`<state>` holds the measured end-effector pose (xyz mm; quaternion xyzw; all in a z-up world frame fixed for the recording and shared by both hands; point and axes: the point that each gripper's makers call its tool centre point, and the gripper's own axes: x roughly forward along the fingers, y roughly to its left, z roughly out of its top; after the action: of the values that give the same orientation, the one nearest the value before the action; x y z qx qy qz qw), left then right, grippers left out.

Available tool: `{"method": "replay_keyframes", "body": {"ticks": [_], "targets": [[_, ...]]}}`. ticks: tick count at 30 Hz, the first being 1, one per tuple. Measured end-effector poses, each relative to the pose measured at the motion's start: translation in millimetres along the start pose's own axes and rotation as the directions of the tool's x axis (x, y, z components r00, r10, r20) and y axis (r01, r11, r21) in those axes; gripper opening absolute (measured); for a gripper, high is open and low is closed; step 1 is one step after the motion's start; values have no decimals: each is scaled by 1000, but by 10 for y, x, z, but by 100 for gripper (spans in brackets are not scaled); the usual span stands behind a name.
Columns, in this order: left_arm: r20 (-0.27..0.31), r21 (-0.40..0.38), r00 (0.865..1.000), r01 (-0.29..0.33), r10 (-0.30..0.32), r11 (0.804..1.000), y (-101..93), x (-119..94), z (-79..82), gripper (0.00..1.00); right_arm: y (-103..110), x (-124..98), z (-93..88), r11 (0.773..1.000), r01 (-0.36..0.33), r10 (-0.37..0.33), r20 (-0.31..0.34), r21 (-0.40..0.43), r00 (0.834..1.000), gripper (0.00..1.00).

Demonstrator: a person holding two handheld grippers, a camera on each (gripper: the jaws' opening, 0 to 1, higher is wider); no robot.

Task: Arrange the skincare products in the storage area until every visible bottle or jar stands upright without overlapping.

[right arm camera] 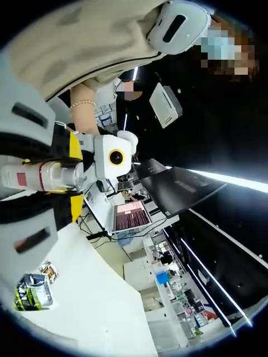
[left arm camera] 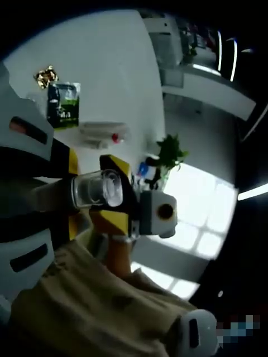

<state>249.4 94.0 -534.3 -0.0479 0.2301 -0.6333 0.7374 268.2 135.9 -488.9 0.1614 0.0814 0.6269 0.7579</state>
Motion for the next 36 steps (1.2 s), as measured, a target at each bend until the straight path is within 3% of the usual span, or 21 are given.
{"method": "replay_keyframes", "body": {"ticks": [2,6,11,15,18,19,20,21,24,27,30,36], "targets": [[3,7,1000,-18,18,1000,50,12,9,18,-84,9,10,996,71,-72,-5,-48,997,19],[-2,10,996,-93,93,996,246,10,5,19,-220,53,4,968,200,-206,-26,-149,978,19],[22,-4,987,-159,159,987,382,-12,47,20,-353,45,65,944,296,-297,13,-145,955,18],[16,1,967,-254,254,967,515,-13,33,20,-482,7,63,906,386,-389,20,-173,921,18],[3,1,927,-376,376,927,651,-4,-25,21,-572,-21,26,853,456,-470,6,-254,883,18],[9,9,911,-413,413,911,691,4,-32,22,-599,-31,15,823,482,-504,5,-300,863,18],[14,19,885,-466,466,885,741,6,-50,23,-611,-34,12,802,493,-522,7,-337,853,18],[12,35,868,-497,497,867,769,13,-74,22,-612,-25,-2,778,507,-542,12,-371,840,18],[19,67,821,-570,570,819,813,63,-133,19,-600,-6,-43,734,525,-574,19,-431,819,18],[19,104,790,-611,612,785,844,83,-155,18,-592,-7,-76,716,543,-594,26,-439,804,18],[30,104,784,-619,620,778,855,82,-144,18,-620,-37,-59,708,550,-603,27,-443,797,18],[23,111,796,-603,605,790,873,100,-162,17,-640,-51,-84,710,546,-602,19,-444,798,18]]}}
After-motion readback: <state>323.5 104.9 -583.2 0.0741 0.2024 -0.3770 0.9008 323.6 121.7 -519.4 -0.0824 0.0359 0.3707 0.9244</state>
